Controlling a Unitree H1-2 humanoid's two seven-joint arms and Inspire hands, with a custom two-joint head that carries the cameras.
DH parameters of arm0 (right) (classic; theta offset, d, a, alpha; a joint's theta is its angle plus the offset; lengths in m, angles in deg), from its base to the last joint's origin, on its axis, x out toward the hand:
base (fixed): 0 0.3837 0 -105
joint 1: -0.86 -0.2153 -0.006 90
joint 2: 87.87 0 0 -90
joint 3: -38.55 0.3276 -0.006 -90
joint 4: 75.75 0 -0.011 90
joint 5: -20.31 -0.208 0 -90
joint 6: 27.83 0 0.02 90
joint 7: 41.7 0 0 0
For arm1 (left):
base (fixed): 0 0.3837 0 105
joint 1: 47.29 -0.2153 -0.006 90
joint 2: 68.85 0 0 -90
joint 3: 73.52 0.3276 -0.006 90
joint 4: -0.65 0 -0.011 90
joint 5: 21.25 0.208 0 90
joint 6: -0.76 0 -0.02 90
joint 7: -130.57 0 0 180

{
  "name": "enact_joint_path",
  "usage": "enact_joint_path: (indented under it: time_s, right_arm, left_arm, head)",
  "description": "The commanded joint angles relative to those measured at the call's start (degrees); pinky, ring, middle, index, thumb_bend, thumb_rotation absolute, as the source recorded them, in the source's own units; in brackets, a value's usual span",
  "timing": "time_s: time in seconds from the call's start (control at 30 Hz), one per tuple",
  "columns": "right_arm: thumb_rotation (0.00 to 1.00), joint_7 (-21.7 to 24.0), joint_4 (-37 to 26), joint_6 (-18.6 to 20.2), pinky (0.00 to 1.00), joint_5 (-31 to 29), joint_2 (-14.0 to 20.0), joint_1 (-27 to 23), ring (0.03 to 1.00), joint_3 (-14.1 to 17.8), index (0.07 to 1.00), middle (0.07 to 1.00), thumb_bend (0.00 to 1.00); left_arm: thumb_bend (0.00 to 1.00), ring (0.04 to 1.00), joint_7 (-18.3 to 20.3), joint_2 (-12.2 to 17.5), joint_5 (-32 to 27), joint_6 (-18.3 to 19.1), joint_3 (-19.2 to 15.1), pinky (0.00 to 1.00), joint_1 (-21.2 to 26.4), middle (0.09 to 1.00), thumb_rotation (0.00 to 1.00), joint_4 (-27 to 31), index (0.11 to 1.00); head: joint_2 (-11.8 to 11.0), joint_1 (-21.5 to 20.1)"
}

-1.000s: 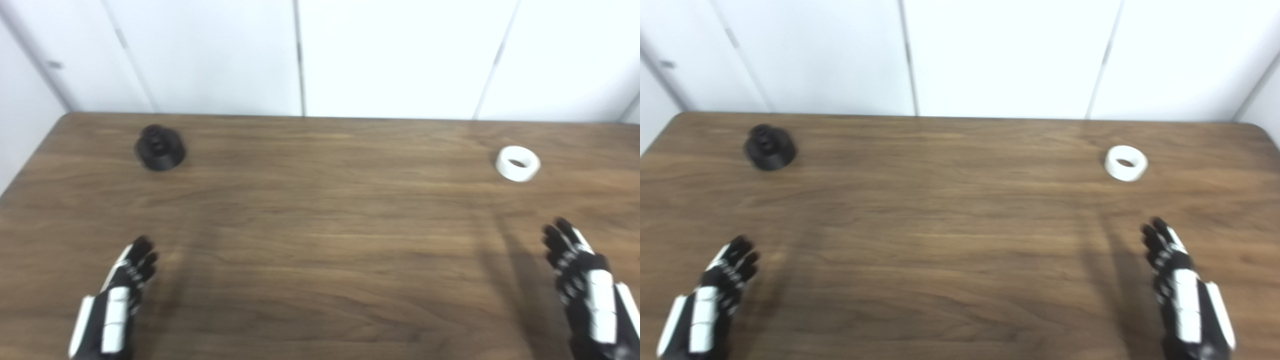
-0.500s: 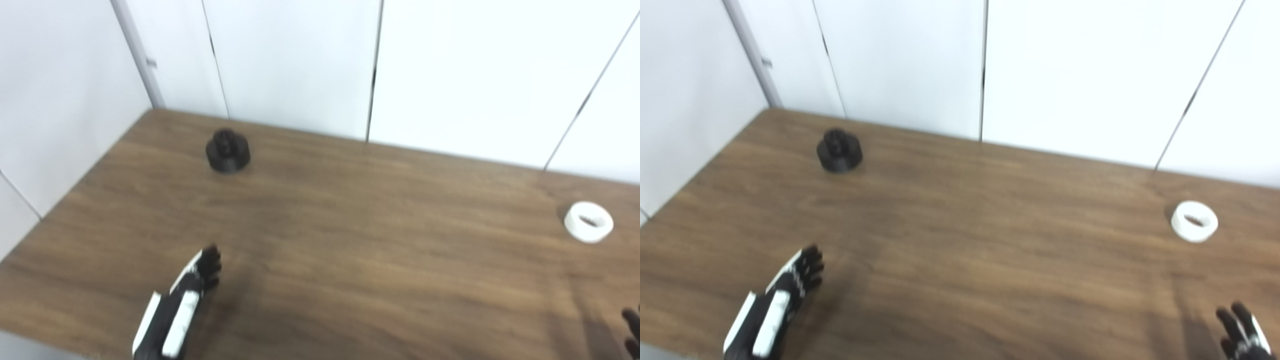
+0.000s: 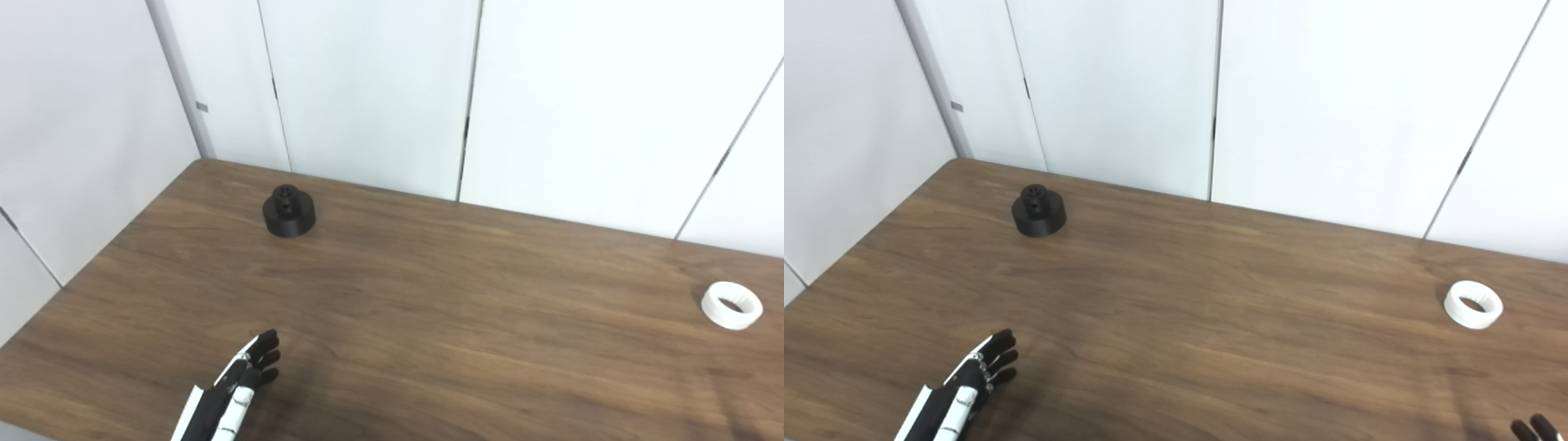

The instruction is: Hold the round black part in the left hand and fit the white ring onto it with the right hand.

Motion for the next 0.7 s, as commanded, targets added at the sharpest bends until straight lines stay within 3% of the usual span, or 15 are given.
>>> enact_joint_path:
  time_s: [0.0, 0.37, 0.67]
  right_arm:
    - [1.00, 0.16, -0.57, -2.67, 1.00, -0.13, 0.77, -0.01, 0.982, 0.64, 0.934, 0.920, 0.54]
    - [1.00, 0.48, 0.91, -3.52, 1.00, -0.10, 1.18, -0.16, 0.995, 0.67, 0.942, 0.924, 0.56]
    - [1.00, 0.17, 1.65, -3.19, 1.00, 0.34, 0.80, -1.05, 0.989, 0.28, 0.933, 0.920, 0.56]
  left_arm:
    - [0.60, 0.908, -0.53, 0.46, 1.05, -2.14, 0.09, 0.87, -0.32, 0.925, 0.87, 1.36, 0.910]
    - [0.59, 0.908, -0.94, -0.11, 1.91, -3.20, 0.25, 0.87, -0.23, 0.918, 0.85, 0.42, 0.905]
    - [0.64, 0.899, -2.32, -0.14, 3.62, -4.51, -0.74, 0.85, 0.69, 0.908, 0.75, -1.61, 0.906]
  head:
    - [0.08, 0.03]
    - [-0.44, -0.21]
    - [-0.79, 0.20]
